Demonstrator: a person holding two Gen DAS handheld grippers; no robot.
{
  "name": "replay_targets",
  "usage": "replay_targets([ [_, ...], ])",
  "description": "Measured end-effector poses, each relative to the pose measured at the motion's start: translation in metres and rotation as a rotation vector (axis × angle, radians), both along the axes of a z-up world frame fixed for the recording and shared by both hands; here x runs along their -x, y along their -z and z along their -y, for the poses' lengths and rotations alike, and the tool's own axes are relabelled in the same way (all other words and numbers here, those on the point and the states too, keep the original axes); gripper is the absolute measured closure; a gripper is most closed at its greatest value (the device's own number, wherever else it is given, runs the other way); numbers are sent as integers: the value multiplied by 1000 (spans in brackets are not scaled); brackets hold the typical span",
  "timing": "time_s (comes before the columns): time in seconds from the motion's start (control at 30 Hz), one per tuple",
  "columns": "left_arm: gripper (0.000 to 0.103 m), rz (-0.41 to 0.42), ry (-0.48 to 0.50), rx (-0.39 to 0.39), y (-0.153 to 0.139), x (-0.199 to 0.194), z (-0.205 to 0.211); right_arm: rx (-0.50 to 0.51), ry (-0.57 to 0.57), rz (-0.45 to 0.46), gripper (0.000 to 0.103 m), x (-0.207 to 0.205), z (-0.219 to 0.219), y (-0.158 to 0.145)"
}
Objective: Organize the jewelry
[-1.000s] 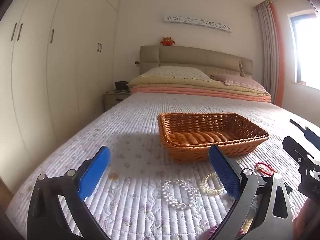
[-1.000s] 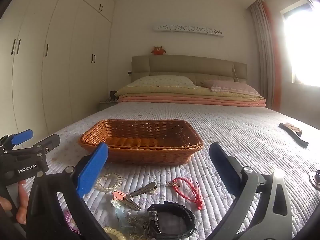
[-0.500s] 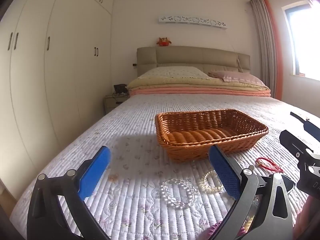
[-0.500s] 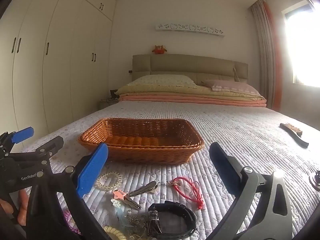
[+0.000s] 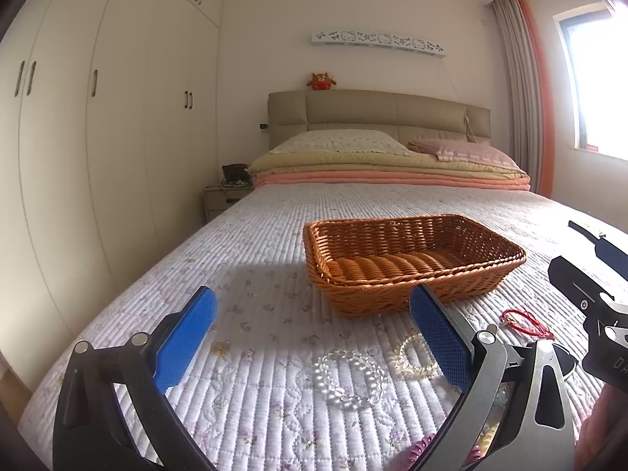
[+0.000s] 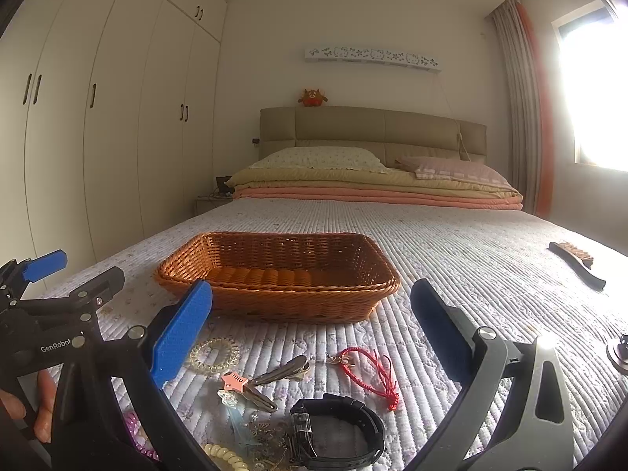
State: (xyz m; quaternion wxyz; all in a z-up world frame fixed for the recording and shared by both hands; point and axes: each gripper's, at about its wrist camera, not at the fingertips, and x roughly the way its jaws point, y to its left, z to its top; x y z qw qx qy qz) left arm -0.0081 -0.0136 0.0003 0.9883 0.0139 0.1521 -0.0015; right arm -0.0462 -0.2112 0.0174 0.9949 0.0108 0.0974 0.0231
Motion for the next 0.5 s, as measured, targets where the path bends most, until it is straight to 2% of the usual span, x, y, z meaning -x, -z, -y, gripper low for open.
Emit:
replay_targets([
  [0.5, 7, 2, 5, -6, 0, 1, 3, 0, 0, -1, 6, 0, -2, 0],
])
